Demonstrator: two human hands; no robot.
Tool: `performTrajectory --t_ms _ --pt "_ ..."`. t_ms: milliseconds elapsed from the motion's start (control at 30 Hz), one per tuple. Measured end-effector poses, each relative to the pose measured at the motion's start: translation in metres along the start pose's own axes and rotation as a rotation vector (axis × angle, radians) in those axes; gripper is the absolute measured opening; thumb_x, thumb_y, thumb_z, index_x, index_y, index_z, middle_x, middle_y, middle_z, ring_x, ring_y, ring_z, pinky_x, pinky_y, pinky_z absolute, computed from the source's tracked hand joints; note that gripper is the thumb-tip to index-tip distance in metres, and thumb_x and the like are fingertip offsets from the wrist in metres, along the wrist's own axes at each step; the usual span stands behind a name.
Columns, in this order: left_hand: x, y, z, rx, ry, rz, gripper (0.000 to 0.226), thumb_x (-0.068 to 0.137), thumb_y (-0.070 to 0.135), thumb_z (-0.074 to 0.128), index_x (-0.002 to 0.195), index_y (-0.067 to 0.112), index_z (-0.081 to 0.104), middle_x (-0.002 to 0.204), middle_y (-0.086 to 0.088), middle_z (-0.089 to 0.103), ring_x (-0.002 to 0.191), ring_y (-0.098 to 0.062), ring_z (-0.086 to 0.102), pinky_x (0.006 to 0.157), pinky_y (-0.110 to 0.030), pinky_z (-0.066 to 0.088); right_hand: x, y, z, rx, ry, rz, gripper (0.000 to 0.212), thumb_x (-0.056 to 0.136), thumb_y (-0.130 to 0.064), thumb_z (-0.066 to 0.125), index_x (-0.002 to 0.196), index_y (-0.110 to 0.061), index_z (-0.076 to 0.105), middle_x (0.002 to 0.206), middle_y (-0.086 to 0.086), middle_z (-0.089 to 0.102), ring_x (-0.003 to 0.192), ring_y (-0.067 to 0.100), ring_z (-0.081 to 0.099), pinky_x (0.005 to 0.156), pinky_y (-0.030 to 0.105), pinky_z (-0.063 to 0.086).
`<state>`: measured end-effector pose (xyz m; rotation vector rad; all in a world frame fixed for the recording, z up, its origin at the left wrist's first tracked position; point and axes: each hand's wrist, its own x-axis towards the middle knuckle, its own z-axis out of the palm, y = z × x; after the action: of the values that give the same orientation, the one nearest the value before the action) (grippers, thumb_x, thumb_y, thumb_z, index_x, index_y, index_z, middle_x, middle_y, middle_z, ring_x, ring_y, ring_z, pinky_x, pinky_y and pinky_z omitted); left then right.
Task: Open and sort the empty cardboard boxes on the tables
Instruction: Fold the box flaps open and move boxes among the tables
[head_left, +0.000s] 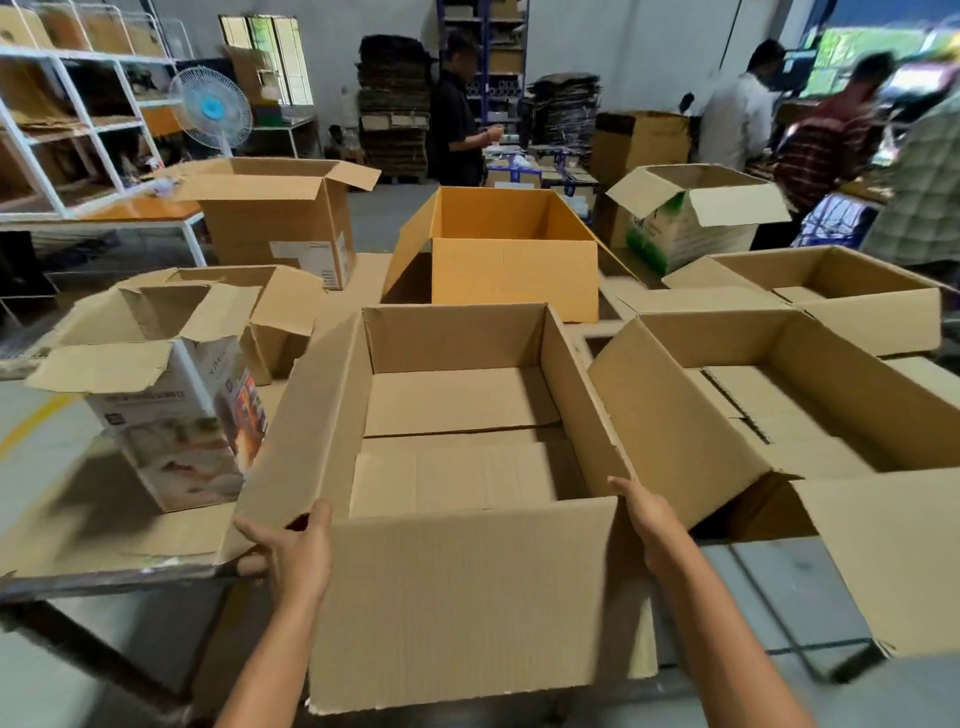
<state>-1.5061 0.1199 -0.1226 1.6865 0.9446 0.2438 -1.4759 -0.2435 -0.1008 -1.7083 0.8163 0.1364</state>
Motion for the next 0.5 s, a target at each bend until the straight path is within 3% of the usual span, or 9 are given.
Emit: performTrajectory --t_ms 67,133,200,300,367,500 --pt "0.001 0.001 -0.007 -0.053 -0.096 -0.029 0.103 0.088 0.045 0.063 0.155 0.029 -0.014 0.155 -0.025 0.027 0.131 -0.047 0.039 0.101 -0.049 0.038 -0.011 0.004 0.003 0.081 -0.015 -0.002 0.041 0.089 -0.034 0.063 0.120 -0.008 0.059 0.116 0.015 0.064 0.095 0.031 0.062 0.073 0.034 0.048" --pt "0.014 -0.002 -0.013 -0.125 -0.245 -0.039 0.103 0.079 0.042 0.069 0.157 0.029 0.003 0.147 -0.013 0.043 0.126 -0.040 0.049 0.098 -0.047 0.045 -0.018 0.007 0.007 0.098 0.014 -0.065 0.032 0.088 -0.021 0.058 0.117 -0.008 0.056 0.110 0.019 0.064 0.089 0.030 0.061 0.067 0.033 0.044" --pt "0.050 -0.020 -0.011 -0.138 -0.315 -0.058 0.102 0.063 0.046 0.070 0.152 0.037 0.020 0.146 -0.009 0.048 0.122 -0.036 0.055 0.095 -0.054 0.050 -0.023 0.008 0.011 0.067 0.056 -0.156 0.033 0.086 -0.013 0.049 0.117 -0.015 0.060 0.103 0.014 0.066 0.085 0.029 0.060 0.066 0.033 0.043" --pt "0.092 -0.042 -0.003 -0.150 -0.338 -0.029 0.088 0.066 0.045 0.062 0.146 0.049 0.026 0.145 -0.004 0.050 0.127 -0.034 0.053 0.098 -0.060 0.047 -0.033 0.008 0.016 0.045 0.073 -0.237 0.044 0.084 -0.007 0.043 0.121 -0.022 0.063 0.103 0.007 0.070 0.090 0.033 0.065 0.070 0.040 0.052" --pt "0.091 -0.039 -0.009 -0.159 -0.336 -0.002 0.080 0.064 0.045 0.060 0.141 0.046 0.039 0.140 -0.007 0.056 0.122 -0.034 0.056 0.098 -0.059 0.047 -0.045 0.007 0.019 0.057 0.083 -0.279 0.044 0.081 -0.006 0.043 0.117 -0.020 0.065 0.101 0.003 0.070 0.093 0.032 0.066 0.077 0.044 0.055" --pt "0.088 -0.022 -0.022 -0.186 -0.279 0.076 0.073 0.070 0.038 0.052 0.142 0.030 0.047 0.139 -0.012 0.056 0.127 -0.038 0.054 0.104 -0.062 0.042 -0.082 -0.010 0.019 0.049 0.095 -0.361 0.035 0.082 0.002 0.044 0.097 -0.019 0.067 0.093 0.004 0.070 0.092 0.031 0.063 0.069 0.032 0.043"
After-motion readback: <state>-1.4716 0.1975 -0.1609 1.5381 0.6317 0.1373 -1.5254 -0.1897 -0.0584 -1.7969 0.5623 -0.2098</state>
